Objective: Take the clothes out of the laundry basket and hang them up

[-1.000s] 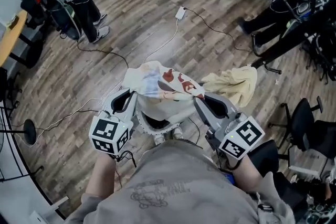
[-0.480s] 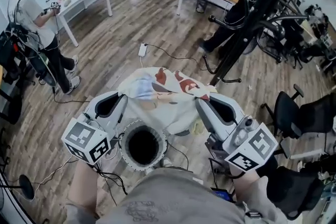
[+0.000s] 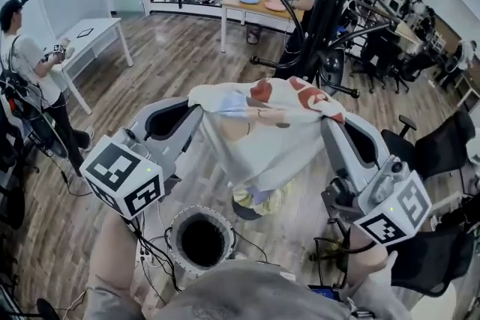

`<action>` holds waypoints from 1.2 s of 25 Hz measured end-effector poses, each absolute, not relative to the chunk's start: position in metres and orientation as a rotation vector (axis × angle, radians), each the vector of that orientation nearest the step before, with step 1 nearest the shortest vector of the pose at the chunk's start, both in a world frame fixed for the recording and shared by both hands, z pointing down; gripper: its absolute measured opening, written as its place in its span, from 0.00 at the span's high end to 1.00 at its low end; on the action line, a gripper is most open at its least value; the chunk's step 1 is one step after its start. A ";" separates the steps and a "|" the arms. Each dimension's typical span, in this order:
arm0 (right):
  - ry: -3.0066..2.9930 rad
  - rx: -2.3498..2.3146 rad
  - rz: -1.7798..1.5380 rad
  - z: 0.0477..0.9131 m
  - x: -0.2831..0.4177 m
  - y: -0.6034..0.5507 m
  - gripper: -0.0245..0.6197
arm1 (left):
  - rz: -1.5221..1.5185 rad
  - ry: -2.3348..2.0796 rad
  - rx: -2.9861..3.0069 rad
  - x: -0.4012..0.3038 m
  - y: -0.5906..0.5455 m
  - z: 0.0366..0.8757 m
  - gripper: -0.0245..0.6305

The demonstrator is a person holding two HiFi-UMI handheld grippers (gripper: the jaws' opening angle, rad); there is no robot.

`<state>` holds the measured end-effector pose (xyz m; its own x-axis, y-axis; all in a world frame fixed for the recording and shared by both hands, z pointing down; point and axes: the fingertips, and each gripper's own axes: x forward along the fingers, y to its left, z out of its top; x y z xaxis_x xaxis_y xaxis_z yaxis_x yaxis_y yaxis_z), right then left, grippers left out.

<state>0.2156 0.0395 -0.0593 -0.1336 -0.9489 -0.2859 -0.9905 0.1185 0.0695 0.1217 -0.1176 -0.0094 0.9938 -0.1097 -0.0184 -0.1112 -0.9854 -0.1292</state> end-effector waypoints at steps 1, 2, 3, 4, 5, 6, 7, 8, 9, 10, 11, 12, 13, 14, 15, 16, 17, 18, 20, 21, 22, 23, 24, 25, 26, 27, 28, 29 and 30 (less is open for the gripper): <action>2.204 -1.962 0.400 -0.064 0.214 0.043 0.89 | 0.042 0.131 -3.003 0.124 -0.117 -0.016 0.92; 2.193 -1.976 0.434 -0.067 0.213 0.047 0.89 | 0.068 0.098 -2.996 0.125 -0.115 -0.021 0.92; 2.184 -1.985 0.464 -0.071 0.213 0.053 0.89 | 0.095 0.066 -2.989 0.128 -0.112 -0.028 0.92; 2.176 -1.986 0.488 -0.077 0.214 0.061 0.89 | 0.122 0.030 -2.984 0.131 -0.107 -0.037 0.92; 2.168 -1.983 0.508 -0.084 0.213 0.070 0.89 | 0.151 -0.009 -2.983 0.133 -0.101 -0.047 0.92; 2.158 -1.981 0.529 -0.091 0.212 0.076 0.89 | 0.181 -0.051 -2.983 0.133 -0.097 -0.057 0.92; 2.143 -1.985 0.549 -0.097 0.210 0.080 0.89 | 0.211 -0.094 -2.984 0.131 -0.096 -0.066 0.92; 2.125 -1.994 0.570 -0.103 0.208 0.080 0.89 | 0.240 -0.136 -2.985 0.127 -0.098 -0.074 0.92; 2.105 -2.006 0.591 -0.109 0.205 0.078 0.89 | 0.268 -0.177 -2.987 0.124 -0.102 -0.082 0.92; 2.086 -2.018 0.614 -0.117 0.204 0.076 0.89 | 0.294 -0.216 -2.986 0.123 -0.104 -0.091 0.92; 2.066 -2.030 0.639 -0.127 0.207 0.077 0.89 | 0.317 -0.248 -2.981 0.126 -0.104 -0.103 0.92; 2.044 -2.043 0.667 -0.140 0.215 0.080 0.89 | 0.337 -0.268 -2.971 0.132 -0.101 -0.117 0.92; 2.018 -2.060 0.700 -0.153 0.226 0.085 0.89 | 0.354 -0.278 -2.959 0.142 -0.095 -0.131 0.92; 1.988 -2.084 0.733 -0.165 0.239 0.091 0.89 | 0.368 -0.278 -2.946 0.153 -0.089 -0.145 0.92; 1.957 -2.111 0.758 -0.175 0.252 0.095 0.89 | 0.380 -0.272 -2.932 0.163 -0.083 -0.157 0.92; 1.928 -2.138 0.774 -0.182 0.265 0.097 0.89 | 0.387 -0.261 -2.921 0.173 -0.079 -0.167 0.92; 1.903 -2.163 0.782 -0.186 0.276 0.097 0.89 | 0.388 -0.250 -2.914 0.183 -0.077 -0.175 0.92; 1.882 -2.188 0.789 -0.190 0.286 0.095 0.89 | 0.385 -0.242 -2.913 0.194 -0.078 -0.181 0.92; 1.841 -2.246 0.815 -0.193 0.304 0.085 0.89 | 0.376 -0.244 -2.929 0.217 -0.086 -0.190 0.92; 1.821 -2.278 0.829 -0.193 0.313 0.079 0.89 | 0.375 -0.253 -2.943 0.229 -0.090 -0.192 0.92; 1.805 -2.307 0.836 -0.191 0.321 0.072 0.89 | 0.371 -0.262 -2.958 0.241 -0.095 -0.193 0.92; 1.795 -2.334 0.831 -0.189 0.328 0.066 0.89 | 0.360 -0.265 -2.975 0.252 -0.099 -0.191 0.92; 1.789 -2.361 0.814 -0.185 0.335 0.060 0.89 | 0.340 -0.262 -2.991 0.262 -0.101 -0.186 0.92; 1.789 -2.387 0.787 -0.180 0.340 0.056 0.89 | 0.319 -0.255 -3.004 0.270 -0.102 -0.180 0.92; 1.796 -2.408 0.752 -0.173 0.344 0.051 0.89 | 0.303 -0.247 -3.014 0.277 -0.103 -0.174 0.92; 1.813 -2.420 0.705 -0.165 0.348 0.047 0.89 | 0.288 -0.242 -3.025 0.282 -0.102 -0.166 0.92; 1.839 -2.418 0.647 -0.153 0.352 0.042 0.89 | 0.268 -0.243 -3.038 0.288 -0.102 -0.156 0.92; 1.870 -2.403 0.580 -0.141 0.356 0.036 0.89 | 0.241 -0.248 -3.055 0.294 -0.101 -0.145 0.92; 1.904 -2.378 0.514 -0.127 0.357 0.030 0.89 | 0.210 -0.259 -3.074 0.300 -0.101 -0.132 0.92</action>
